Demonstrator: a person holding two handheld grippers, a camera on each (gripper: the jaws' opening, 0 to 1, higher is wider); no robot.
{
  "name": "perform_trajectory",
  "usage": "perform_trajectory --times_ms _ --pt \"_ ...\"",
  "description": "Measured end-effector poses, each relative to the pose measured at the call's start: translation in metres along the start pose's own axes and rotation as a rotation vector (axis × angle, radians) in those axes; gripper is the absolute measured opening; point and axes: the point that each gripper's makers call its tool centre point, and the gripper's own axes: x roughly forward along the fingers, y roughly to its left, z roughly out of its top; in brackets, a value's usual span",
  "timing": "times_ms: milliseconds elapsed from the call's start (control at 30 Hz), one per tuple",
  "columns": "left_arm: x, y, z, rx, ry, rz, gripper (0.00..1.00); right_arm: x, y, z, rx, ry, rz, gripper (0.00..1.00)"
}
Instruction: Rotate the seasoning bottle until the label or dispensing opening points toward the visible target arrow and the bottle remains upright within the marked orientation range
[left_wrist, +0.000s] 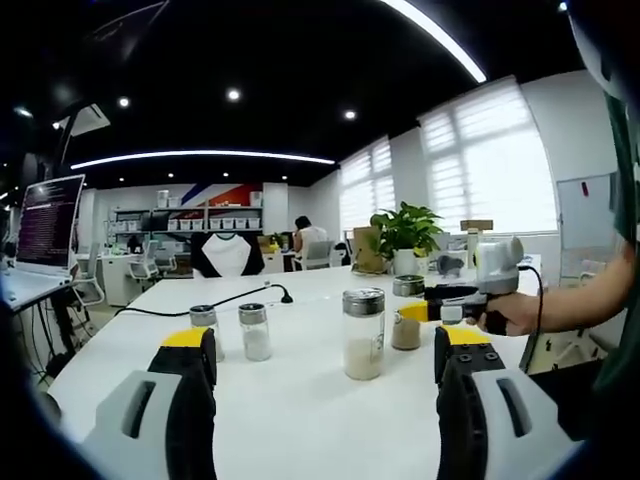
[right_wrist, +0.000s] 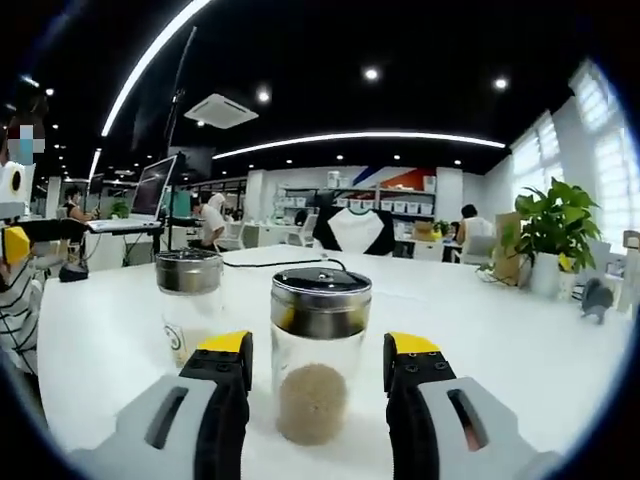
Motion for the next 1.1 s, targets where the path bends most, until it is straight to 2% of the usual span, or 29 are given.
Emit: perform_trajectory --times_ms 33,67,133,367,533,567,667,767,1100 --pt "0.0 0.001 0.0 -0.005 -0.002 0.005 0.95 -0.001 -0.002 0.005 -0.011 -0.042 -0.034 0.52" --pt "0.0 0.001 -0.001 -0.008 -0.003 0.006 0.95 -0.001 0.0 0.004 0.004 -0.041 -0.05 0.52" --pt "0.001 0.001 -0.002 -0.019 -0.002 0.004 0.95 0.001 0.003 0.0 0.014 -0.021 -0.062 0.52" --pt "0.003 -0.002 -0.001 -0.017 0.0 -0.008 0.95 0.006 -0.003 -0.005 0.032 0.009 -0.185 0.51" --pt "0.002 0.001 -0.002 -0.019 0.003 0.002 0.95 0.011 -0.002 -0.003 0.048 0.005 -0.2 0.5" --pt "0.002 0.001 -0.002 -0.018 0.004 0.003 0.95 0.013 0.001 0.0 0.088 -0.023 -0.191 0.48" --pt "0.002 0.002 -0.003 -0.016 0.008 0.005 0.95 0.014 -0.001 -0.002 0.019 0.012 -0.229 0.45" --pt "0.003 0.002 -0.002 -0.02 0.005 0.006 0.95 0.018 0.003 -0.006 0.016 0.03 -0.208 0.4" --pt "0.003 0.002 -0.003 -0.021 0.009 0.007 0.94 0.016 0.002 -0.005 0.029 0.024 -0.216 0.39"
